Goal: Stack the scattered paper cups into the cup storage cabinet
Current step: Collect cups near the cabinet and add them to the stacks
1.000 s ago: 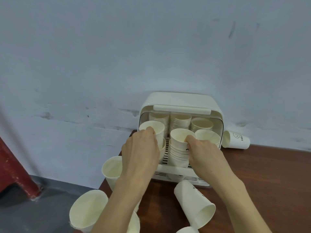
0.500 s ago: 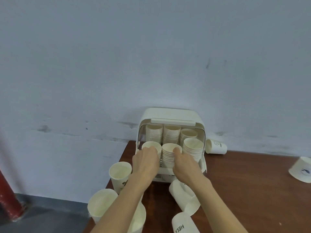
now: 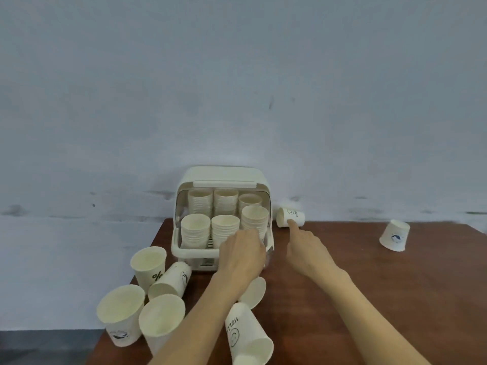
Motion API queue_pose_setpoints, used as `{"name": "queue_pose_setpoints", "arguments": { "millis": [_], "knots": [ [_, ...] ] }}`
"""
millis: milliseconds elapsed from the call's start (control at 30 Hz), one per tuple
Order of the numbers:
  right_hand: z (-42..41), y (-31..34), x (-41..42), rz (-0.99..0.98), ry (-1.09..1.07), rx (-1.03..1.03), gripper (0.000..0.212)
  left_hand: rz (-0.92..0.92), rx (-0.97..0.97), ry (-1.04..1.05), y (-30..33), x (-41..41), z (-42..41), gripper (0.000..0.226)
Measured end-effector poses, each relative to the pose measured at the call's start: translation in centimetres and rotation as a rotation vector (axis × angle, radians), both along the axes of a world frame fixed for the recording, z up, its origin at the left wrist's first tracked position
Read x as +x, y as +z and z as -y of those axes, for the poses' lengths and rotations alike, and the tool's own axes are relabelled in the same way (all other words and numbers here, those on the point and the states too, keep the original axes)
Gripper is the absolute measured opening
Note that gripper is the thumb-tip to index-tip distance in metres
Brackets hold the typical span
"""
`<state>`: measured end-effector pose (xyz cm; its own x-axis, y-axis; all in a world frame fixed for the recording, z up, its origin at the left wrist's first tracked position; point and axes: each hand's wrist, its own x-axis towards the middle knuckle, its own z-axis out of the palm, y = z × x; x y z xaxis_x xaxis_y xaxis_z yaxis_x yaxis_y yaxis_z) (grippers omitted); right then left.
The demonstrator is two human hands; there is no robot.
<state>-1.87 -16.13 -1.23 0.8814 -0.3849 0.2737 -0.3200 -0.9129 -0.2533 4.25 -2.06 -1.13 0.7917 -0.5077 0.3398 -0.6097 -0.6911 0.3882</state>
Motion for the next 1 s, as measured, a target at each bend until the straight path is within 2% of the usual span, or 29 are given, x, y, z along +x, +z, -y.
{"name": "queue_pose_setpoints", "arguments": {
  "millis": [300,467,600,700,800,900,1000],
  "knots": [
    [9.3,-2.0,-5.5,-0.033,-0.174,0.043,0.057,-0.044,0.104,-0.108,-1.8,-1.1,9.7,0.033],
    [16.0,-3.7,-7.0,-0.08,-0.333,0.105,0.057,-0.053,0.222,-0.107,-2.6,-1.0,15.0,0.022],
    [21.5,-4.5,-6.9,-0.104,-0.433,0.103,0.04,-0.042,0.309,-0.104,-3.3,0.8,18.8,0.02],
    [25.2,-4.9,-6.1,-0.114,-0.495,0.117,0.025,-0.089,0.293,-0.058,-4.2,2.9,21.2,0.02],
    [28.4,-5.7,-4.8,-0.142,-0.524,0.106,0.039,-0.172,0.237,0.006,-5.5,5.1,23.5,0.025],
    [30.9,-6.3,-3.5,-0.085,-0.559,0.09,0.063,-0.277,0.142,0.105,-6.7,7.2,25.5,0.05],
    [32.7,-6.9,-2.7,-0.058,-0.6,0.044,0.069,-0.373,-0.016,0.211,-7.9,9.2,27.0,0.064]
  ]
}}
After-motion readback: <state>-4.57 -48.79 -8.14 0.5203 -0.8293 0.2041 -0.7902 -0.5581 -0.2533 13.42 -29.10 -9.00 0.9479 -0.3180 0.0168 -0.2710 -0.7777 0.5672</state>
